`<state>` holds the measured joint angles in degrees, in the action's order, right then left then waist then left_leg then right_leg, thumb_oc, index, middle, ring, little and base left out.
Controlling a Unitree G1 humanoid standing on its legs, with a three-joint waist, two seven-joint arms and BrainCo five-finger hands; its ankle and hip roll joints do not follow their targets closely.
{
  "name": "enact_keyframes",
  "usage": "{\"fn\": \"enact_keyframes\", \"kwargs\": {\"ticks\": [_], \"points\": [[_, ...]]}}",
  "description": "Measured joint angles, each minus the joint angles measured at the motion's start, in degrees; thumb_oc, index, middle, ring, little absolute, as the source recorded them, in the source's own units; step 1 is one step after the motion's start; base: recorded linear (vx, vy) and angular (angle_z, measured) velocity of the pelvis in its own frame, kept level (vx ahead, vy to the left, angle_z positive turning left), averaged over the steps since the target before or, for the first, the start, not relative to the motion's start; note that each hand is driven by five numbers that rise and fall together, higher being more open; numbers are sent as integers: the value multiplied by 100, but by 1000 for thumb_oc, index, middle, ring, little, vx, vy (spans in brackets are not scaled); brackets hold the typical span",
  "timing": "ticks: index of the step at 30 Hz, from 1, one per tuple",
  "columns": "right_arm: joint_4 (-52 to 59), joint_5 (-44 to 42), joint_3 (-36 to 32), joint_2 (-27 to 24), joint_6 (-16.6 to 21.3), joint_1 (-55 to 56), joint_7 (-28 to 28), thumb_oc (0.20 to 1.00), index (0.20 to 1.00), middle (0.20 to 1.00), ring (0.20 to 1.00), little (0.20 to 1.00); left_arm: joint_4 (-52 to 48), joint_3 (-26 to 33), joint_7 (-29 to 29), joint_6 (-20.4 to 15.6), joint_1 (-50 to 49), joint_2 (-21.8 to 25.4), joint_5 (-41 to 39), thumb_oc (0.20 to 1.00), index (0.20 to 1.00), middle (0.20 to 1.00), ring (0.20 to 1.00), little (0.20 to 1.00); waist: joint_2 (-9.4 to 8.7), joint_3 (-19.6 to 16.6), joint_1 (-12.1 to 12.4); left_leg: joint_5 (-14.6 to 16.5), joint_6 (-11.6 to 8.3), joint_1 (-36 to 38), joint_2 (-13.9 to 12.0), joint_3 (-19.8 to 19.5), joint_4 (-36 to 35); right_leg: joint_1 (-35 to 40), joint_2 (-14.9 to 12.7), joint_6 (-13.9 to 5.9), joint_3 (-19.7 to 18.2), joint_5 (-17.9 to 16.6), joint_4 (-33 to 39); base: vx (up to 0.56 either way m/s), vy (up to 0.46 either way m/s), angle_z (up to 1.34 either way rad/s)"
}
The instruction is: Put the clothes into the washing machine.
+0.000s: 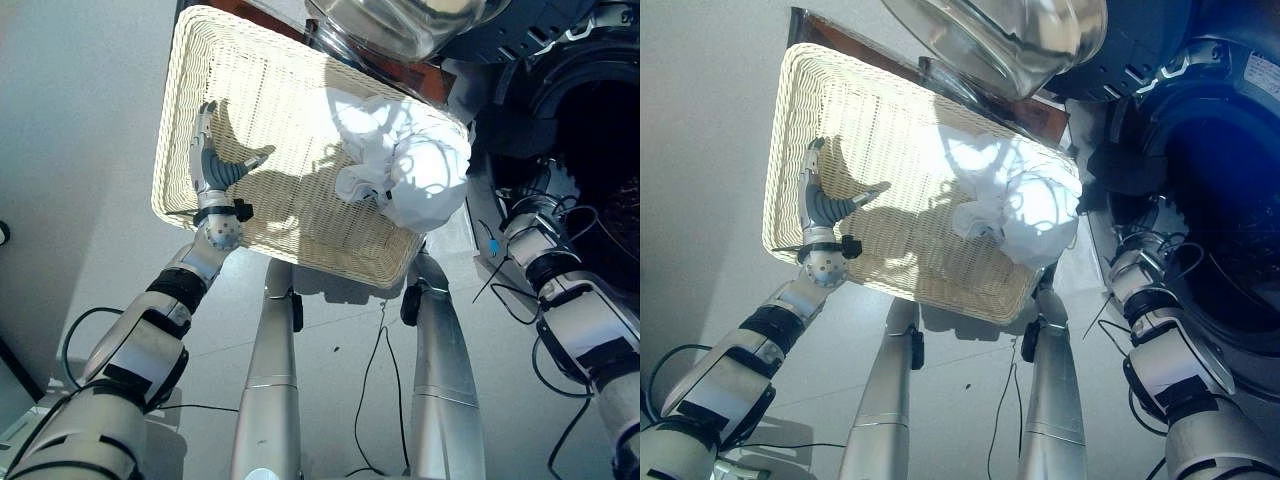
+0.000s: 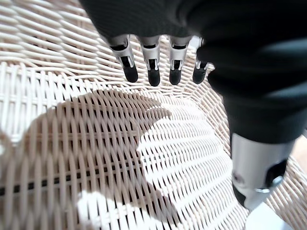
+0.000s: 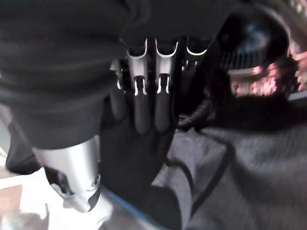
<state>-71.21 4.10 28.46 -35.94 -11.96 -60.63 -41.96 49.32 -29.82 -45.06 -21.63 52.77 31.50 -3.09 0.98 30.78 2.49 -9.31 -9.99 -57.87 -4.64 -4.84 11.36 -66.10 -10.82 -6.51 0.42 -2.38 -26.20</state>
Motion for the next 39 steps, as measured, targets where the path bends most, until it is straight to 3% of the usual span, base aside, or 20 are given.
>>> {"fn": "enact_keyframes", "kwargs": {"ticks": [6, 9, 22, 39], "points": [[-17, -173, 141, -388, -222, -92, -339, 1000, 1000, 1000, 1000, 1000, -34, -1, 5, 1, 18, 53, -9, 1000, 1000, 1000, 1000, 1000, 0, 0, -14, 0, 0, -18, 0, -10, -23, -5, 1, 0, 10, 0, 25, 2, -6, 0], [-23, -634, -143, -598, -232, -94, -527, 1000, 1000, 1000, 1000, 1000, -38, 6, 25, 0, 30, 112, -11, 1000, 1000, 1000, 1000, 1000, -1, 0, -15, 0, 0, -26, -14, -19, -36, -5, 16, 1, 14, 1, 41, 10, -23, -1], [-3, -1406, -432, -649, -188, -138, -607, 1000, 1000, 1000, 1000, 1000, -76, 3, 69, 1, 106, 125, -7, 1000, 1000, 1000, 1000, 1000, -3, 2, -47, 0, 0, -97, -20, -30, -58, -71, 25, 7, 18, -3, 71, 0, 0, 0], [28, -977, 81, -296, 58, -401, 440, 1000, 1000, 1000, 1000, 1000, -75, -5, 163, 4, 290, 119, -14, 1000, 1000, 1000, 1000, 1000, -3, 2, -57, -2, 0, -196, -19, -22, -58, -184, 21, 13, 18, -9, 55, 0, 0, 0]]}}
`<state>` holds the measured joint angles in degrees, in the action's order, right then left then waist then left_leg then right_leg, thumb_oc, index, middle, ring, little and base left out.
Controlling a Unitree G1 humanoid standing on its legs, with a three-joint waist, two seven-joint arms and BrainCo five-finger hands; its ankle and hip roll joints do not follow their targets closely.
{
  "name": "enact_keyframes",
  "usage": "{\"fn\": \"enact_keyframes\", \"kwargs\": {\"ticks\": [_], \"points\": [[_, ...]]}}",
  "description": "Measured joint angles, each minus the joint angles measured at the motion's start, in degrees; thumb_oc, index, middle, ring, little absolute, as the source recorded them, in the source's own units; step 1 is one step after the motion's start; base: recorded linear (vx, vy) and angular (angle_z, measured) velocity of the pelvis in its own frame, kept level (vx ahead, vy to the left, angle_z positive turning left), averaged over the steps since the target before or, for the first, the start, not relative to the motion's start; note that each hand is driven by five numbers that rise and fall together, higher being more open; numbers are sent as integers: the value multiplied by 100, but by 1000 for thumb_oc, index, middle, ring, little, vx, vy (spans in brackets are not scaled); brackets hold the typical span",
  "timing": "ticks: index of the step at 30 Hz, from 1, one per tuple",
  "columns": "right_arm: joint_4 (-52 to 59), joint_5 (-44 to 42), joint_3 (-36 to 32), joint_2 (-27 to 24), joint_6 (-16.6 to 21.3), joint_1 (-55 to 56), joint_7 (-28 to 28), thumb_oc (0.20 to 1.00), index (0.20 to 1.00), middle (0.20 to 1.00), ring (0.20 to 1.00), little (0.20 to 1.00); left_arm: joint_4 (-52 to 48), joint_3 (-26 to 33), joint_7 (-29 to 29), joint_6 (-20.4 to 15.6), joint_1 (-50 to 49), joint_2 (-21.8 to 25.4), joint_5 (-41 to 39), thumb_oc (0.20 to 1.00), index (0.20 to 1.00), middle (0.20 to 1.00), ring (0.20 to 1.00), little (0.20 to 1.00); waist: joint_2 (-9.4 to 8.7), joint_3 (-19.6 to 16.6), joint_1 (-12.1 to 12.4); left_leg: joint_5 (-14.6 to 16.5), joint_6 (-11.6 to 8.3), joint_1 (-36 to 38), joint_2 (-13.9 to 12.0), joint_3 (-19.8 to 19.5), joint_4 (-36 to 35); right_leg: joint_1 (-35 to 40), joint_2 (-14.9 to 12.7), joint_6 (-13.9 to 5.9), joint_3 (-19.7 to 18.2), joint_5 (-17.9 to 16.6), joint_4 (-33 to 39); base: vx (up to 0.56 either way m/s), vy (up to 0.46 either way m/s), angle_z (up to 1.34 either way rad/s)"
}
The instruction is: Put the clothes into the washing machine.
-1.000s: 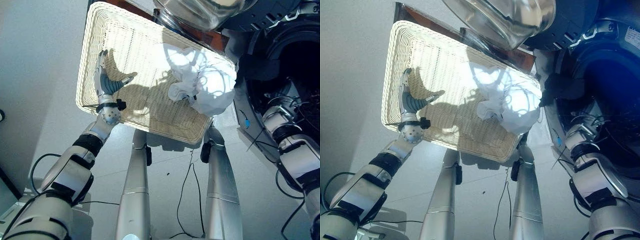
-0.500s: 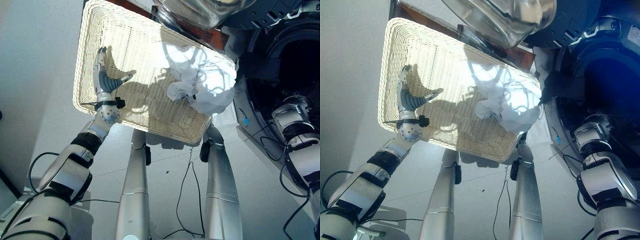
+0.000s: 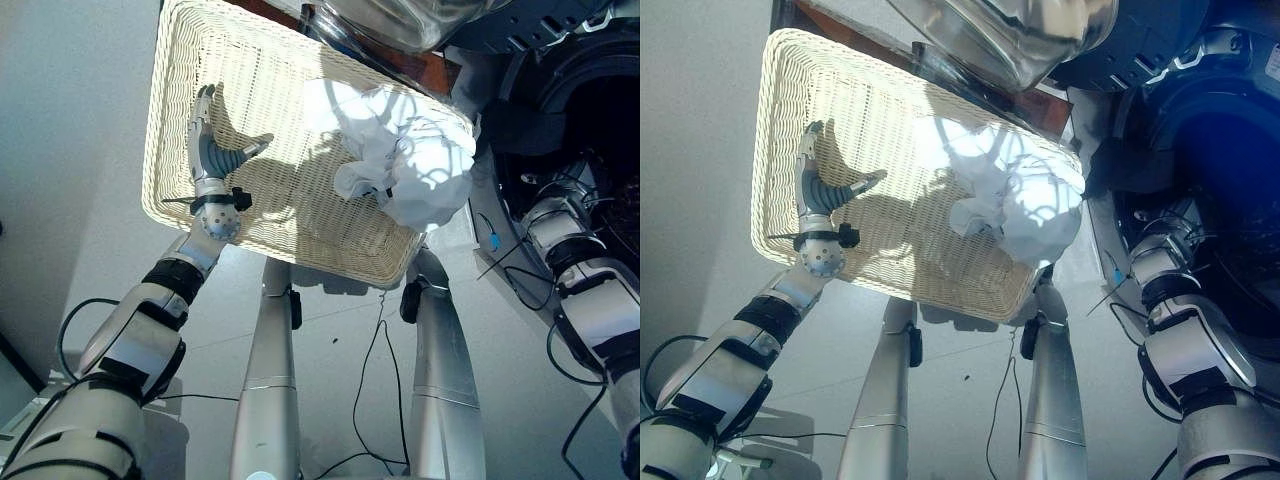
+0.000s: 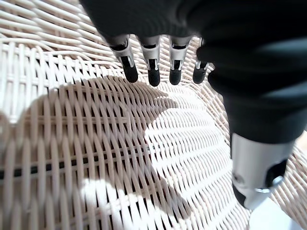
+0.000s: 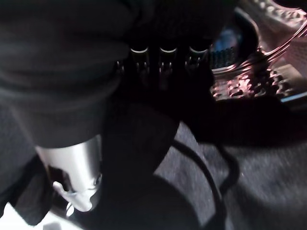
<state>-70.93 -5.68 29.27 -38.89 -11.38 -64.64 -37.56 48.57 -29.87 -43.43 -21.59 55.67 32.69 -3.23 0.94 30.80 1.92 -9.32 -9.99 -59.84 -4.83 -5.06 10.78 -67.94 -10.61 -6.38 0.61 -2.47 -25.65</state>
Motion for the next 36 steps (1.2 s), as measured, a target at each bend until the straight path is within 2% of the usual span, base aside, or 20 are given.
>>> {"fn": "enact_keyframes", "kwargs": {"ticks": [1, 3, 4, 12, 18, 32, 35, 36], "points": [[-5, 1, 28, -2, 0, -10, 26, 1000, 1000, 1000, 1000, 1000, -1, -2, 10, 0, 16, 0, 0, 1000, 1000, 1000, 1000, 1000, 0, 0, -2, 0, 0, 0, 0, 0, 0, 0, 0, -2, 0, 2, 0, 0, 0, 0], [-6, 4, 84, -12, 0, -29, 81, 727, 727, 727, 727, 727, -3, -41, 19, 6, 34, -1, -2, 1000, 1000, 1000, 1000, 1000, 0, 0, -14, -4, -4, 0, 0, 1, 2, -8, 0, -10, 0, 7, -10, 0, 0, 0], [3, 5, 97, -11, -2, -42, 89, 200, 200, 200, 200, 200, -5, -43, 20, 9, 37, -1, -3, 1000, 1000, 1000, 1000, 1000, 0, 0, -21, -6, -6, 0, 0, 3, 2, -15, 0, -10, 0, 7, -14, 0, 0, 0], [3, 116, 148, -250, -40, -335, 132, 200, 200, 200, 200, 200, -4, -38, 15, 78, 61, 1, -23, 1000, 1000, 1000, 1000, 1000, 3, -2, -48, -9, -5, 0, 0, 10, -2, -19, -2, 13, -2, -9, -14, 0, 0, 0], [37, 93, 215, -221, -120, -414, 80, 200, 200, 200, 200, 200, -24, -40, 60, 88, 118, -8, -35, 1000, 1000, 1000, 1000, 1000, 3, -1, 62, -10, -6, 0, 6, 11, -15, -23, -9, 12, -2, -8, -10, 0, 0, 0], [91, -181, 187, -211, -143, -438, -98, 200, 200, 200, 200, 200, -30, -40, 67, 96, 145, -10, -104, 1000, 1000, 1000, 1000, 1000, 3, -1, 52, -11, -4, 0, 9, 10, -36, -31, -14, -1, -1, 1, -9, 0, 0, 0], [90, -371, 179, -210, -121, -438, -114, 200, 200, 200, 200, 200, -31, -40, 67, 96, 133, -10, -104, 1000, 1000, 1000, 1000, 1000, 3, -1, 54, -11, -4, -1, 9, 10, -40, -31, -15, -3, -1, 2, -7, 0, 0, 0], [96, -669, 24, -211, -36, -423, -155, 200, 200, 200, 200, 200, -48, -39, 67, 95, 89, 2, -104, 1000, 1000, 1000, 1000, 1000, 3, -1, 58, -11, -4, 0, 8, 10, -44, -30, -15, 5, 0, -3, -2, 0, 0, 0]]}}
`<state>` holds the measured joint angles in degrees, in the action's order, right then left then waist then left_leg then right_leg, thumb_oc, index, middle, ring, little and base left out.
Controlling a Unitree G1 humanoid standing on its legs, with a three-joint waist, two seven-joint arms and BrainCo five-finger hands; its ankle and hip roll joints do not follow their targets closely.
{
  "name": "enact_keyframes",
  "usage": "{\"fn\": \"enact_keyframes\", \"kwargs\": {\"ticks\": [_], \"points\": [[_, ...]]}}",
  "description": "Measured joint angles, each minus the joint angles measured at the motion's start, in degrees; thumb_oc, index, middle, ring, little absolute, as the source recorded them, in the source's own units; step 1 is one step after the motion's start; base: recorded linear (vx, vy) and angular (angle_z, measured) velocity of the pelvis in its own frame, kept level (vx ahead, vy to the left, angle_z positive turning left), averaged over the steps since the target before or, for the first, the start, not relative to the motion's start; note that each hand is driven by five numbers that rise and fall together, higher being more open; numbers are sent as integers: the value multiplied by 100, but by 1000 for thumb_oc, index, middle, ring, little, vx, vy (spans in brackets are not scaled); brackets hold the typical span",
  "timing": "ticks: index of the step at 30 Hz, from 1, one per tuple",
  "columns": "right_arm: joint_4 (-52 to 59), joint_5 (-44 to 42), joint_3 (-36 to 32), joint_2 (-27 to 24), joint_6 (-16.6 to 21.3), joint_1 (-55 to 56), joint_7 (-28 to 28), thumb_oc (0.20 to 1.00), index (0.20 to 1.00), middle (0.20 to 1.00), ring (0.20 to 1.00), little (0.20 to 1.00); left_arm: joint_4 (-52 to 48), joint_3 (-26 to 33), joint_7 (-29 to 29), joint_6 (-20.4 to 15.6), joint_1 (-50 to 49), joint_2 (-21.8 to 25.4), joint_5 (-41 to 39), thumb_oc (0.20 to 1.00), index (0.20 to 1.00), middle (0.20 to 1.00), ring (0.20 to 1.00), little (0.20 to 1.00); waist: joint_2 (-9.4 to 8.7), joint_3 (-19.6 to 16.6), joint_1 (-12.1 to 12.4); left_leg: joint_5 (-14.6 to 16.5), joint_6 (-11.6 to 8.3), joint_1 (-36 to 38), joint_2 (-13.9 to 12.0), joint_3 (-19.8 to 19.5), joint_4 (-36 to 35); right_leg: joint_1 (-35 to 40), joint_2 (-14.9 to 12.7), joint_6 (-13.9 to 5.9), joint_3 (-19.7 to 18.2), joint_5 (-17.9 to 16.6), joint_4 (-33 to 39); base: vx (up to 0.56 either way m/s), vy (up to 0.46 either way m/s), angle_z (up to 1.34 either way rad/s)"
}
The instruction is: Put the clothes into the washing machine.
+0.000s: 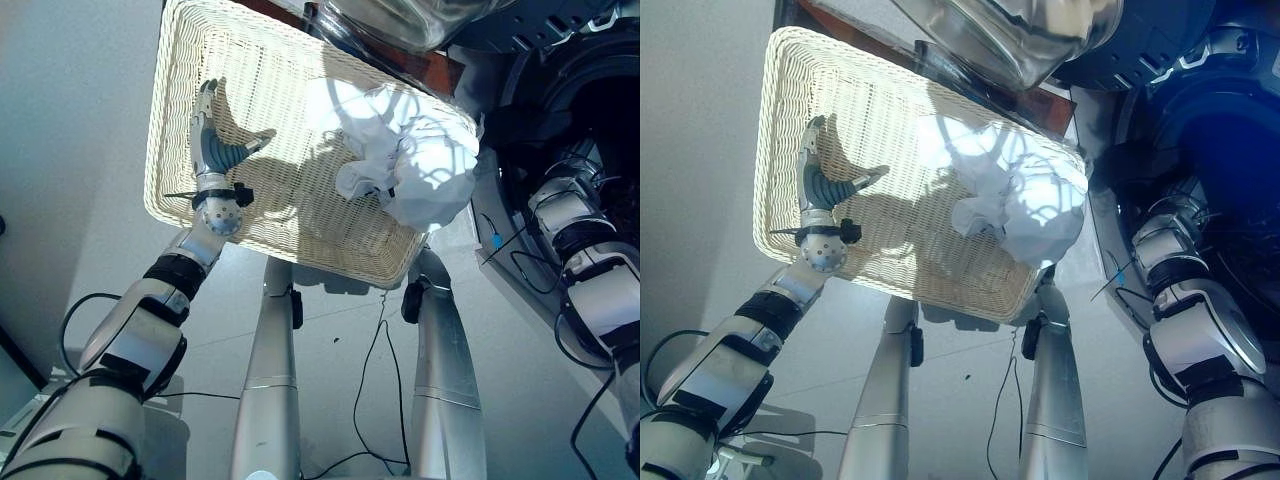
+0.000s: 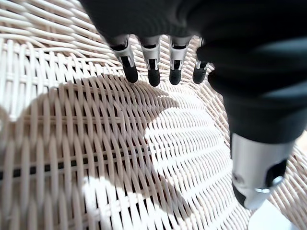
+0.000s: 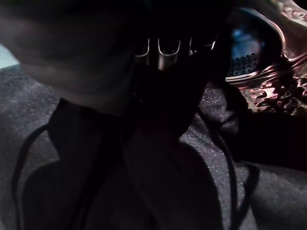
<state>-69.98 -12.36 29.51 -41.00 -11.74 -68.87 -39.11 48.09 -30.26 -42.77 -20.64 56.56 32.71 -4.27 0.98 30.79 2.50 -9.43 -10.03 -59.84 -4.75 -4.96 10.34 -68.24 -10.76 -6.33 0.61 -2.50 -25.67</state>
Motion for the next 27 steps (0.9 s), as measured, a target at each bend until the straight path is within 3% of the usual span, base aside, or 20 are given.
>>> {"fn": "enact_keyframes", "kwargs": {"ticks": [5, 8, 12, 15, 17, 21, 27], "points": [[-2, -1450, -668, -25, 568, 57, -138, 200, 200, 200, 200, 200, -30, 7, 1, -40, -40, 38, -58, 1000, 1000, 1000, 1000, 1000, 0, 0, 2, 0, 0, 0, -1, 0, -1, 2, 0, 8, 0, -6, 1, 0, 0, 0], [35, -2570, -1313, -169, 1121, 229, -284, 200, 200, 200, 200, 200, -265, 74, -10, -134, -245, 183, -105, 1000, 1000, 1000, 1000, 1000, -2, 1, -11, 0, 0, 0, -9, 0, -5, 10, 10, 10, 1, -7, 27, -3, -9, -1], [10, -3758, -1866, -681, 1597, 492, -584, 200, 200, 200, 200, 200, -529, 233, -31, -197, -665, 336, -101, 1000, 1000, 1000, 1000, 1000, -5, 2, -9, 1, 0, -1, -31, -33, -1, 114, 36, 2, 36, -80, 174, -6, -24, -1], [24, -4724, -2226, -1342, 2078, 813, -1019, 200, 200, 200, 200, 200, -667, 232, -103, -252, -950, 476, -99, 1000, 1000, 1000, 1000, 1000, -12, 4, -43, 1, 3, 5, -55, -87, 8, 249, 54, 2, 123, -172, 357, 0, 0, 0], [52, -4924, -2324, -1569, 2544, 847, -1359, 200, 200, 200, 200, 200, -771, 223, -126, -282, -1045, 563, -99, 1000, 1000, 1000, 1000, 1000, -13, 5, -42, -4, 11, 4, -58, -87, 5, 265, 55, 2, 138, -201, 410, -4, -2, -2], [271, -5036, -2430, -1582, 3018, 860, -1776, 200, 200, 200, 200, 200, -859, 227, -118, -381, -1031, 842, -138, 1000, 1000, 1000, 1000, 1000, -34, 16, -72, -7, 15, 2, -83, -76, -7, 282, 78, 8, 137, -254, 484, -4, -1, -1], [303, -4879, -2427, -1547, 3371, 775, -2248, 200, 200, 200, 200, 200, -775, 204, 143, -518, -949, 1021, -234, 1000, 1000, 1000, 1000, 1000, -39, 19, -135, -14, 26, 2, -77, -67, -27, 322, 74, -7, 135, -314, 587, 0, 0, 0]]}}
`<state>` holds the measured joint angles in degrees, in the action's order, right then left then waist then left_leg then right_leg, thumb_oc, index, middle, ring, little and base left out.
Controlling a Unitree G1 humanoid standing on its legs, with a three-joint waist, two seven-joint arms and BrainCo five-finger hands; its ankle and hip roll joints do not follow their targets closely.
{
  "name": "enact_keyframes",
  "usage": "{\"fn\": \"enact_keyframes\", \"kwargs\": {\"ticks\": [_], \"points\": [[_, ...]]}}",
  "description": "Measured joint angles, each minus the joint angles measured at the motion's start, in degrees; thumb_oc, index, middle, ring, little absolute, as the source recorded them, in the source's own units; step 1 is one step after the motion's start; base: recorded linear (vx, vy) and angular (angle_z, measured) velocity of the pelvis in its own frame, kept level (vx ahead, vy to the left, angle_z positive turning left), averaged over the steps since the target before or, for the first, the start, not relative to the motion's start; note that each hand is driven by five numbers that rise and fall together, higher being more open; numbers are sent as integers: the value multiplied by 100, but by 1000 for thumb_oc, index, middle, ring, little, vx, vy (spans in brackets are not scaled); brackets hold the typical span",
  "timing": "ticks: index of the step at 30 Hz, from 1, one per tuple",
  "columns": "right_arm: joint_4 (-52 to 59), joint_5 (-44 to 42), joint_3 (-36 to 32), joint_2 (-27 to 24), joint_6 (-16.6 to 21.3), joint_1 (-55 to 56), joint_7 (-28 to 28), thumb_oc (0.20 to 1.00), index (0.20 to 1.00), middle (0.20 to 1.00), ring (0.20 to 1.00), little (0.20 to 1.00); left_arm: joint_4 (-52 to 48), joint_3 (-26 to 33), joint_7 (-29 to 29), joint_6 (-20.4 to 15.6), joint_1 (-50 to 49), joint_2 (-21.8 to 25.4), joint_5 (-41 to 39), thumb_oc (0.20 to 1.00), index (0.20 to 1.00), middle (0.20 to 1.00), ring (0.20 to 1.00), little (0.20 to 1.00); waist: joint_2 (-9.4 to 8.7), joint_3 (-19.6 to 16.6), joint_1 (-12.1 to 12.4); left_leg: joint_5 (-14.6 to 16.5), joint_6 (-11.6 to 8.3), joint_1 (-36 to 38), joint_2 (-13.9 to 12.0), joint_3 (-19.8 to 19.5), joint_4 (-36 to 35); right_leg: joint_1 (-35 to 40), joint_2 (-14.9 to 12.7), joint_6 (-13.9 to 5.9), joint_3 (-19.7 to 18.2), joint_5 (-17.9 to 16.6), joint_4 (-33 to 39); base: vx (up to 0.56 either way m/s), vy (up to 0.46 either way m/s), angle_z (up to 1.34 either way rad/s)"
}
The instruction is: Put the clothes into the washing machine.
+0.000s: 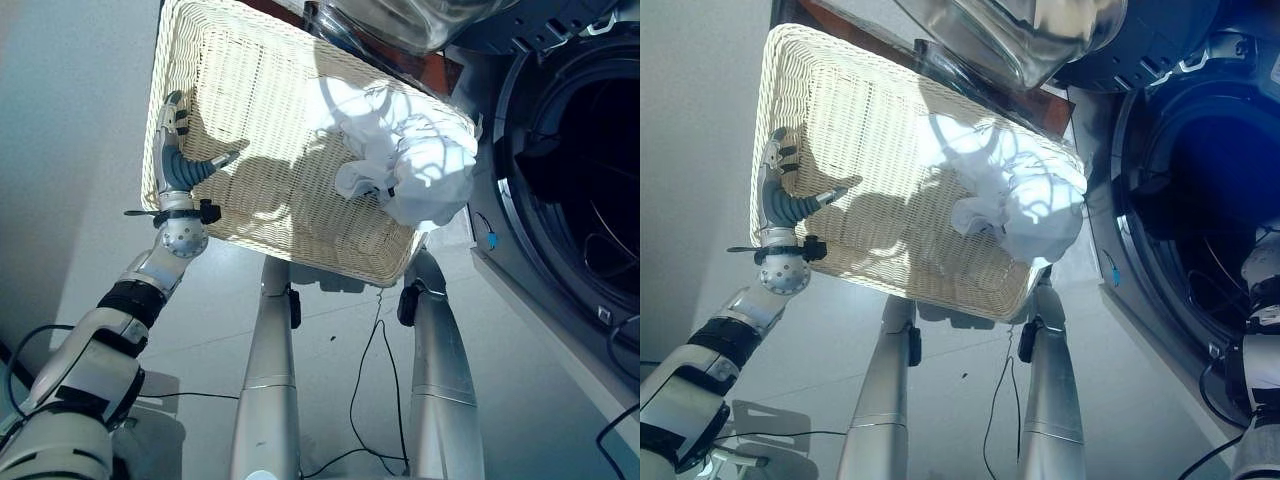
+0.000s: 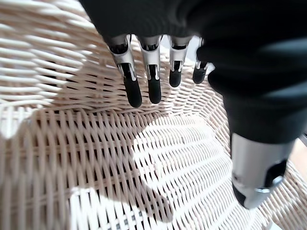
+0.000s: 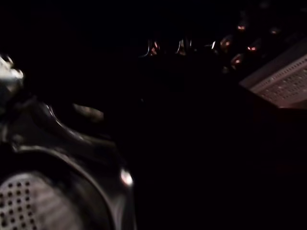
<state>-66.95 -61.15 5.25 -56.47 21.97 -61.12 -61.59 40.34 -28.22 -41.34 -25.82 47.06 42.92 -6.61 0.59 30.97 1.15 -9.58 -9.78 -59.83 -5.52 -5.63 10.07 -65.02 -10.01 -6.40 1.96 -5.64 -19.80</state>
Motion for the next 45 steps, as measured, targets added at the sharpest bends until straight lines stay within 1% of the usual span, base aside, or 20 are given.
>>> {"fn": "enact_keyframes", "kwargs": {"ticks": [4, 6, 7, 9, 12, 13, 16, 19, 24, 27, 31, 32, 33, 34, 35, 37, 39, 40, 43, 45], "points": [[33, 176, 44, 31, 26, -94, -61, 200, 200, 200, 200, 200, 67, -34, 125, -114, 91, 56, -158, 1000, 1000, 1000, 1000, 1000, 0, 0, -19, -9, 10, 1, 1, 1, 5, 0, 0, 3, -1, -19, -2, 0, 0, 0], [40, 207, 59, 75, 5, -122, -2, 809, 809, 809, 809, 809, 87, -36, 158, -128, 104, 62, -161, 1000, 1000, 1000, 1000, 1000, 0, 0, -30, -10, 12, 4, 1, 3, 18, 7, -1, 3, -4, -25, -5, 0, 0, 0], [0, 233, 167, 97, -118, -161, 102, 1000, 1000, 1000, 1000, 1000, 94, -44, 197, -130, 116, 61, -160, 1000, 1000, 1000, 1000, 1000, 0, 0, -40, -11, 12, 12, 1, 0, 24, 20, -1, 4, -2, -28, -5, 0, 0, 0], [-74, 460, 374, 101, -278, -186, 216, 1000, 1000, 1000, 1000, 1000, 99, -102, 269, -142, 170, 64, -161, 1000, 1000, 1000, 1000, 1000, 1, 0, -36, -13, 14, 19, 2, 0, 36, 33, -1, 4, -2, -37, -5, 0, 0, 0], [-65, 1264, 868, 105, -805, -417, 215, 1000, 1000, 1000, 1000, 1000, 92, -357, 560, -166, 372, 83, -156, 1000, 1000, 1000, 1000, 1000, 4, -2, -91, -34, 38, 20, 26, -3, 42, 44, -17, -5, -2, -70, 1, 0, 0, 0], [21, 1687, 1032, 103, -1019, -559, 207, 1000, 1000, 1000, 1000, 1000, 79, -498, 756, -191, 418, 83, -148, 1000, 1000, 1000, 1000, 1000, 4, -2, -132, -45, 46, 20, 36, -10, 43, 49, -24, -11, -4, -78, 4, 0, 0, 0], [332, 2405, 1231, 102, -1397, -682, 216, 1000, 1000, 1000, 1000, 1000, -100, -806, 1299, -255, 616, 97, -97, 1000, 1000, 1000, 1000, 1000, 7, -4, -172, -54, 52, 19, 42, -11, 17, 51, -27, -53, -6, -77, 46, 0, 0, 0], [447, 2835, 1385, 108, -1621, -750, 252, 1000, 1000, 1000, 1000, 1000, -368, -1185, 1751, -287, 812, 92, -74, 1000, 1000, 1000, 1000, 1000, 11, -6, -157, -61, 50, 19, 48, -11, 2, 50, -31, -57, -6, -79, 55, 0, 0, 0], [486, 3253, 1397, 216, -1761, -727, 267, 1000, 1000, 1000, 1000, 1000, -668, -1705, 2026, -335, 1203, 97, 152, 1000, 1000, 1000, 1000, 1000, 12, -7, -149, -69, 57, 18, 67, -4, -23, 44, -54, -43, -5, -86, 61, 0, 0, 0], [327, 3250, 1397, 303, -1754, -723, 322, 1000, 1000, 1000, 1000, 1000, -816, -2195, 2059, -329, 1615, 101, 757, 1000, 1000, 1000, 1000, 1000, 13, -7, -134, -70, 58, 17, 83, -5, -42, 39, -71, -53, -4, -69, 58, -2, -21, 1], [309, 3252, 1397, 345, -1722, -704, 370, 1000, 1000, 1000, 1000, 1000, -973, -2261, 2046, -280, 1682, 94, 915, 1000, 1000, 1000, 1000, 1000, 13, -7, -159, -69, 58, 17, 95, -5, -46, 39, -84, -64, -4, -59, 54, 0, 0, 0], [291, 3253, 1355, 424, -1545, -470, 484, 1000, 1000, 1000, 1000, 1000, -1171, -2290, 1945, -129, 1665, 59, 927, 1000, 1000, 1000, 1000, 1000, 13, -7, -162, -69, 58, 17, 96, -8, -46, 35, -85, -71, -4, -45, 36, 0, 0, 0], [285, 3253, 1354, 440, -1528, -366, 506, 1000, 1000, 1000, 1000, 1000, -1167, -2287, 1919, -86, 1654, 60, 921, 1000, 1000, 1000, 1000, 1000, 13, -7, -159, -69, 58, 17, 97, -7, -46, 34, -85, -84, -4, -36, 33, 0, 0, 0], [300, 3311, 1261, 536, -1414, -168, 535, 1000, 1000, 1000, 1000, 1000, -1113, -2132, 1858, -104, 1460, -32, 819, 1000, 1000, 1000, 1000, 1000, 14, -7, -169, -68, 59, 18, 102, -6, -24, 29, -92, -116, -5, 3, -9, 6, -35, 8], [447, 3472, 1075, 770, -1206, 193, 575, 1000, 1000, 1000, 1000, 1000, -947, -1495, 1637, -113, 996, -342, 511, 1000, 1000, 1000, 1000, 1000, 17, -11, -190, -67, 59, 41, 111, -11, -4, 39, -108, -101, 10, 92, -117, 4, -23, 8], [557, 3597, 1070, 942, -1116, 558, 621, 1000, 1000, 1000, 1000, 1000, -859, -1159, 1309, -91, 641, -552, 181, 1000, 1000, 1000, 1000, 1000, 18, -10, -180, -65, 58, 31, 97, -6, -18, -6, -102, -78, 30, 135, -178, 2, -11, 4], [699, 3688, 997, 1096, -1072, 744, 623, 1000, 1000, 1000, 1000, 1000, -821, -934, 1096, -100, 261, -569, 74, 1000, 1000, 1000, 1000, 1000, 18, -10, -172, -66, 58, 6, 98, 20, -32, -72, -107, -77, 12, 142, -215, 0, 0, 0], [964, 3727, 923, 1199, -1047, 904, 623, 1000, 1000, 1000, 1000, 1000, -716, -631, 964, -146, 38, -657, 69, 1000, 1000, 1000, 1000, 1000, 18, -10, -178, -65, 60, 6, 96, 23, -45, -84, -107, -70, 10, 149, -228, 0, 0, 0], [1392, 3831, 758, 1333, -958, 1210, 606, 1000, 1000, 1000, 1000, 1000, -648, -302, 699, -260, -327, -722, -105, 1000, 1000, 1000, 1000, 1000, 18, -10, -169, -51, 79, -10, 95, 22, -87, -123, -109, -68, 10, 161, -242, 0, 0, 0], [1840, 4129, 642, 1521, -951, 1427, 463, 1000, 1000, 1000, 1000, 1000, -552, 79, 476, -322, -441, -906, -196, 1000, 1000, 1000, 1000, 1000, 18, -10, -174, -51, 79, -12, 96, 22, -109, -134, -110, -73, 10, 181, -243, 0, 0, 0]]}}
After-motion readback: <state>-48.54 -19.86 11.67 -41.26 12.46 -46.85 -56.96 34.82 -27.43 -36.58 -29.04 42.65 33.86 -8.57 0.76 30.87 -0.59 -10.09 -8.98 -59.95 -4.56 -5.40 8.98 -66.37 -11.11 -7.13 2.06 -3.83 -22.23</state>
